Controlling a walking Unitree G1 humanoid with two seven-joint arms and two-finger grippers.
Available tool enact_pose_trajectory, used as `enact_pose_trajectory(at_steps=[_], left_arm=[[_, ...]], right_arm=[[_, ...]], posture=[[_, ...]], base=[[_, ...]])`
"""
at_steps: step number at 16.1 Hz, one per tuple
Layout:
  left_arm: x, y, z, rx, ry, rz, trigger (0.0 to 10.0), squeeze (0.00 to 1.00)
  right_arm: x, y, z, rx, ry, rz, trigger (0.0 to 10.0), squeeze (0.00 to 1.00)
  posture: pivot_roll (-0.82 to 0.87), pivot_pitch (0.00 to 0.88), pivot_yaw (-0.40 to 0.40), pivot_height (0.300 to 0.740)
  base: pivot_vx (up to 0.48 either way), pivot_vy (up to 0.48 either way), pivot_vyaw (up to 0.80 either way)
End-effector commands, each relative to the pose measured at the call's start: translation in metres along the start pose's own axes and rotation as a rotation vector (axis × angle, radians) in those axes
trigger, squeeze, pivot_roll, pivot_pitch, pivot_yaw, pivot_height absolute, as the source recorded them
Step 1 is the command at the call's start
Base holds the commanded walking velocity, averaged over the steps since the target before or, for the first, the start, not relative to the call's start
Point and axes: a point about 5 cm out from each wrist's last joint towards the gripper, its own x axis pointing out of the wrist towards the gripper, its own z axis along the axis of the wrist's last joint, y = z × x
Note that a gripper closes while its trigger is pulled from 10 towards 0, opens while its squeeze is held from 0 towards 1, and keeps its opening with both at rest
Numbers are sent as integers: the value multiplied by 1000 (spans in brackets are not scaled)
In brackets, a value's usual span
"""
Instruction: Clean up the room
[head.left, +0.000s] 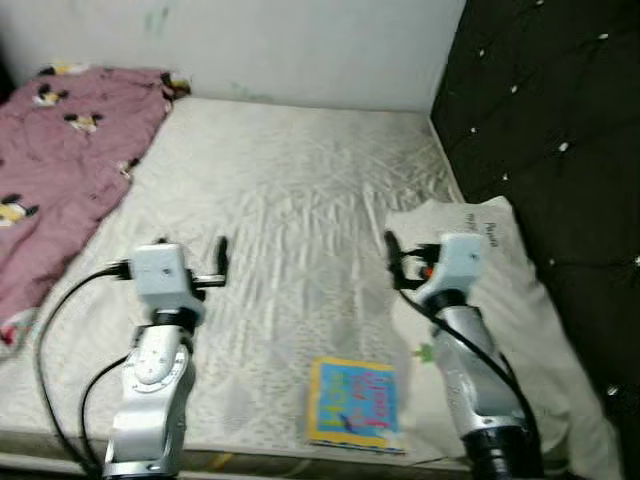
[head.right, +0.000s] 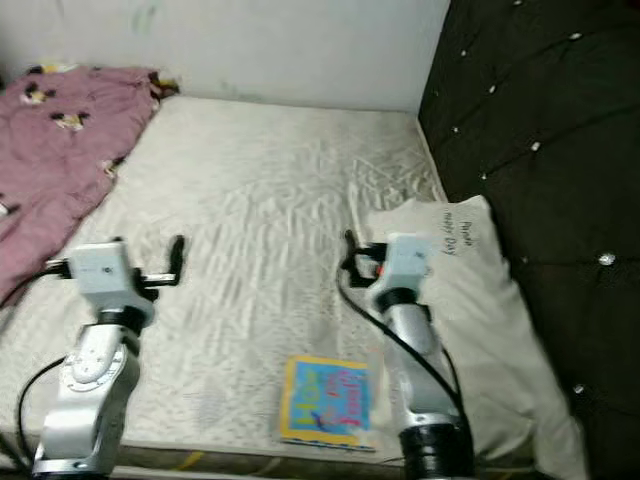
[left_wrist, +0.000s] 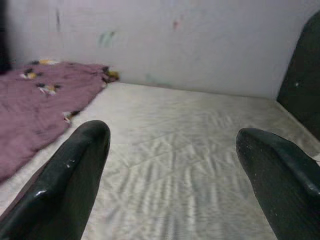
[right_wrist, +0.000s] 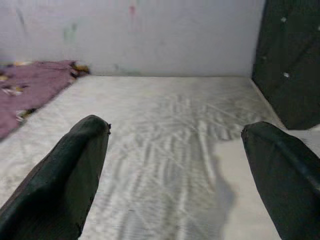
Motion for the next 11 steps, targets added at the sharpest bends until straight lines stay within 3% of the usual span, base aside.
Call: enact_pose_trajectory(at_steps=[1,11], left_arm=[[0,-4,-1,-1,8,-8,10000,0],[0,-4,-1,1,4,-5,10000,0]], right_arm=[[0,-7,1,-11,1,-16,10000,0],[0,-4,1,-16,-1,-5,10000,0]], posture=[[-39,22,-8,740],[-36,23,-7,740]], base=[[0,480,0],[0,480,0]])
